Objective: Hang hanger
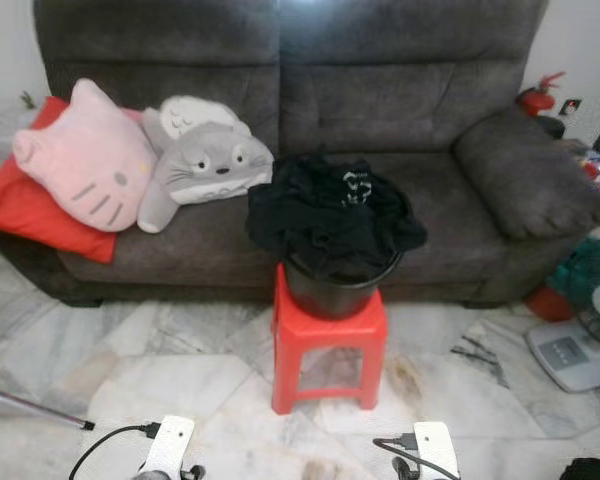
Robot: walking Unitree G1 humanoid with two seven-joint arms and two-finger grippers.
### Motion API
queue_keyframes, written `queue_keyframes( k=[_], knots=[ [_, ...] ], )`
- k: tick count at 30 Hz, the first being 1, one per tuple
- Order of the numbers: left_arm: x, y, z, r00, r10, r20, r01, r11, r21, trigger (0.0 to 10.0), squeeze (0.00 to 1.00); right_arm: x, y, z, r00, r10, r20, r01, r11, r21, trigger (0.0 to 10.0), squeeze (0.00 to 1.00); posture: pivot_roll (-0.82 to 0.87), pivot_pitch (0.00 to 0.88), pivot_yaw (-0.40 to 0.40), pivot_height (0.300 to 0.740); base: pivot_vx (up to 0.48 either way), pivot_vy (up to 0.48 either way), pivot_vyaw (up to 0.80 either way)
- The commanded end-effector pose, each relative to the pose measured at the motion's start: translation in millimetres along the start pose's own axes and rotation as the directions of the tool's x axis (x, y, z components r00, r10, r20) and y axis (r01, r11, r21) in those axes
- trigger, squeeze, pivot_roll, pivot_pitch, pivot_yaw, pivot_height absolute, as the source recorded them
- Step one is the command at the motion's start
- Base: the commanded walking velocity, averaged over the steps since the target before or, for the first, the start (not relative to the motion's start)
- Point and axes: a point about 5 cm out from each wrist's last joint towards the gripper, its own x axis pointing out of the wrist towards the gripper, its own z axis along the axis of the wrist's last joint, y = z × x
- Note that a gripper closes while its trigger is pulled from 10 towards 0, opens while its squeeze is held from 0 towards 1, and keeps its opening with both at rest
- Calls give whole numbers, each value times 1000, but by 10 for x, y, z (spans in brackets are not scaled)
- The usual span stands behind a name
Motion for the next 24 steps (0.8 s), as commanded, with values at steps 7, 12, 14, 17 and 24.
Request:
queue_keyframes(
  k=[7, 12, 14, 17, 24],
  knots=[
    [-8, 16, -53, 1000, 8, -23, -8, 1000, -11, 10000, 0, 4, 12, 37, 1000, -8, 18, 8, 1000, 15, 10000, 0, -63, 0, -1, 740, 0, 0, 0],
    [-8, 19, -52, 1000, 8, -23, -8, 1000, -11, 10000, 0, 4, 14, 33, 1000, -12, 16, 12, 1000, 20, 10000, 0, -63, 0, 0, 740, 257, 0, 0],
    [-8, 20, -52, 1000, 7, -22, -8, 1000, -11, 10000, 0, 4, 16, 33, 1000, -10, 15, 10, 1000, 21, 10000, 0, -63, 0, 0, 740, 281, 0, 0],
    [-8, 20, -52, 1000, 7, -22, -8, 1000, -12, 10000, 0, 4, 17, 31, 1000, -11, 15, 10, 1000, 28, 10000, 0, -63, 0, 0, 740, 289, 0, -400],
    [-9, 24, -53, 1000, 8, -23, -8, 1000, -12, 10000, 0, 3, 21, 41, 1000, -10, 28, 9, 999, 31, 10000, 0, -60, 0, 0, 740, 294, 0, -178]
  ],
)
